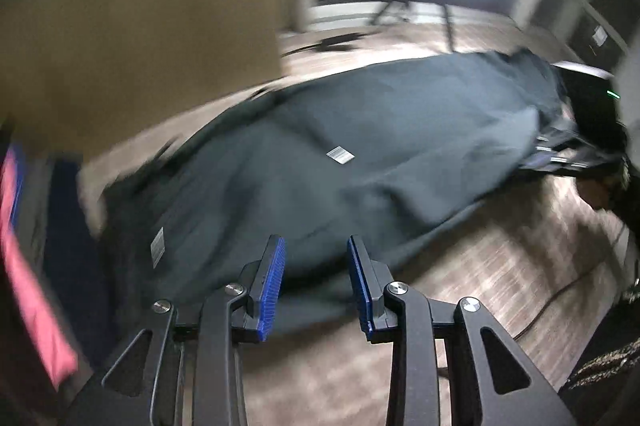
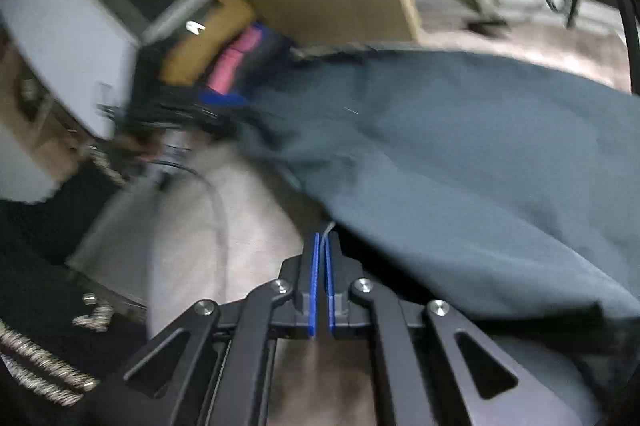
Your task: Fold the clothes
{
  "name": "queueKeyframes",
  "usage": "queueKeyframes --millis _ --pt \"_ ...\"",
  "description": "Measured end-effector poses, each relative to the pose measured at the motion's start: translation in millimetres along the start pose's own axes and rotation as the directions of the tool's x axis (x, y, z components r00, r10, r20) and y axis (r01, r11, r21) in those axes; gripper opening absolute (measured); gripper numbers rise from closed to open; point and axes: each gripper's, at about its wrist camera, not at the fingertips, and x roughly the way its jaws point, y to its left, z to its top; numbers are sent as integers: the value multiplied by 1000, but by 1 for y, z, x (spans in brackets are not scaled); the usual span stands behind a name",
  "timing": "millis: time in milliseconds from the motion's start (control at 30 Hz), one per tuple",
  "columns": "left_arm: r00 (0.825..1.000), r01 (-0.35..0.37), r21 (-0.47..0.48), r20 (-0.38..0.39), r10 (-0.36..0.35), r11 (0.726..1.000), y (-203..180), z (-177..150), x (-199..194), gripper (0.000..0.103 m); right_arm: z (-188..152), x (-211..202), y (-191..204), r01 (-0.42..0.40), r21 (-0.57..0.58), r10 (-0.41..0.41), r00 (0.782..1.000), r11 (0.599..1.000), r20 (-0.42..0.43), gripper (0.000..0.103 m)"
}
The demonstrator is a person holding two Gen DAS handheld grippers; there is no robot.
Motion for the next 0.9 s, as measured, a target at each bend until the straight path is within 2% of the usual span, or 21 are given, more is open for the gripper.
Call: queueKeyframes --millis 133,200,300,400,467,533,567,633,700,767,800,900 --pt "999 -45 -141 14 48 989 35 -33 -10 31 -15 23 9 67 -45 -71 992 997 -101 3" --pt "998 -45 -154 36 51 987 38 -34 -13 31 -20 30 4 72 -24 -74 988 997 -132 3" --pt "996 -35 -153 73 47 988 37 -31 -16 32 -18 29 7 54 -15 -56 990 998 -133 3" --pt "996 -14 -132 86 26 991 33 -19 -3 40 -19 35 16 60 -46 -67 985 997 -159 3" --pt "997 -67 -145 19 71 987 39 -17 18 40 -22 40 22 78 -72 -91 978 994 -185 3" --pt "986 -157 -179 -83 144 971 52 -26 39 34 -24 42 23 89 -67 -101 975 994 -199 3" --pt "982 -176 -191 -109 157 966 57 -31 42 23 -25 40 22 87 -58 -97 974 995 -206 3" --pt "977 -198 -200 -115 177 960 60 -37 37 20 -29 30 20 69 -28 -74 973 997 -218 3" --pt "973 -225 -182 -93 211 957 55 -36 24 22 -31 13 21 66 0 -65 978 998 -196 4" --pt "969 -246 -144 -47 242 958 41 -29 8 30 -34 -10 21 72 43 -66 988 996 -140 5" --pt "972 -236 -132 -18 236 963 34 -24 -1 30 -37 -25 21 81 74 -74 992 994 -98 5" --pt "989 -124 -108 72 132 986 3 -7 -22 31 -55 -80 12 123 199 -136 989 972 53 9"
